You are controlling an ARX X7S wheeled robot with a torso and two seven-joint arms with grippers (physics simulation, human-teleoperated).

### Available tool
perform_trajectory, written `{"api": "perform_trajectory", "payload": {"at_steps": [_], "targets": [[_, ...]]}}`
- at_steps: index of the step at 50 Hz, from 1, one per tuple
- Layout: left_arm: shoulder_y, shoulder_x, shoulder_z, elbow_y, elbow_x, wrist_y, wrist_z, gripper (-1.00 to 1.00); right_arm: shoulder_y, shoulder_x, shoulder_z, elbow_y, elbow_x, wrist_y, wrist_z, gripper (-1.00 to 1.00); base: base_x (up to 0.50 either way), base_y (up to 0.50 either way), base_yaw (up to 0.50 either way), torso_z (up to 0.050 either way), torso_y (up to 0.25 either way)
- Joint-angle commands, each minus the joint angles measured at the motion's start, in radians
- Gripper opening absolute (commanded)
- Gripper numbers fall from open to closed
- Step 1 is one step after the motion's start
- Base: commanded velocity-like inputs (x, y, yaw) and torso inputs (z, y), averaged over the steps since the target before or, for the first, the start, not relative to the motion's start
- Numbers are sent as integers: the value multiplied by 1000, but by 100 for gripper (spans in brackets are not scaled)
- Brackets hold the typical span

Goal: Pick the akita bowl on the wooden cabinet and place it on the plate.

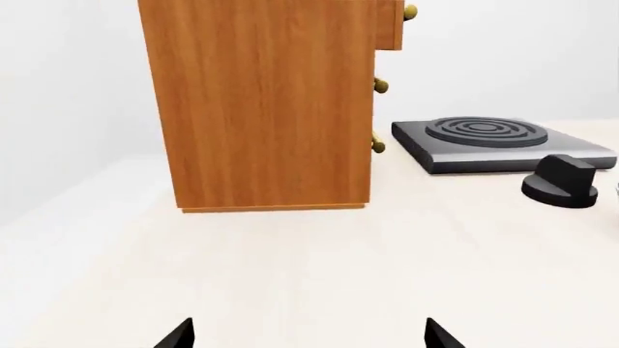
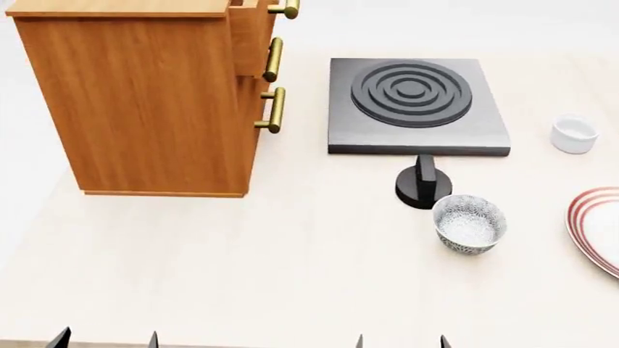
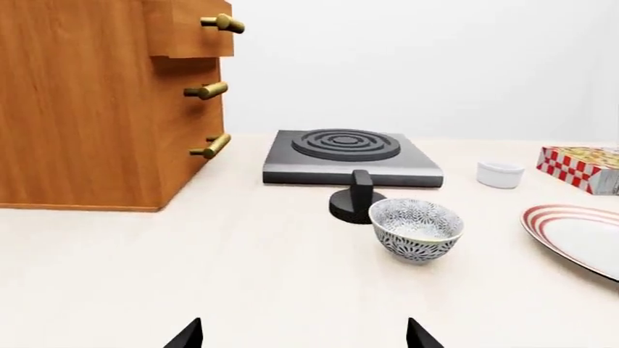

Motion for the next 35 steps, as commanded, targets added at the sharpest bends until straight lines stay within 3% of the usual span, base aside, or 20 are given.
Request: {"api": "perform_trajectory", "payload": {"at_steps": [1, 16, 19, 26, 35], "targets": [[-3, -4, 6, -3, -5, 2, -5, 100, 3, 4, -2, 4, 10, -4, 5, 100, 0, 0, 0, 0, 0], [-1, -11, 13, 2, -6, 6, -17, 100, 1, 7, 0, -2, 32, -3, 15, 100, 0, 0, 0, 0, 0], [-10, -15, 48, 10, 115, -48, -92, 100, 1, 6, 13, -18, 59, 22, 20, 100, 0, 0, 0, 0, 0], [1, -37, 93, 139, 230, -155, -141, 100, -17, 27, 12, -155, 73, 102, 51, 100, 0, 0, 0, 0, 0], [41, -74, 66, 363, 176, -173, -114, 100, -22, 51, 18, -318, 106, 174, 77, 100, 0, 0, 0, 0, 0]]}}
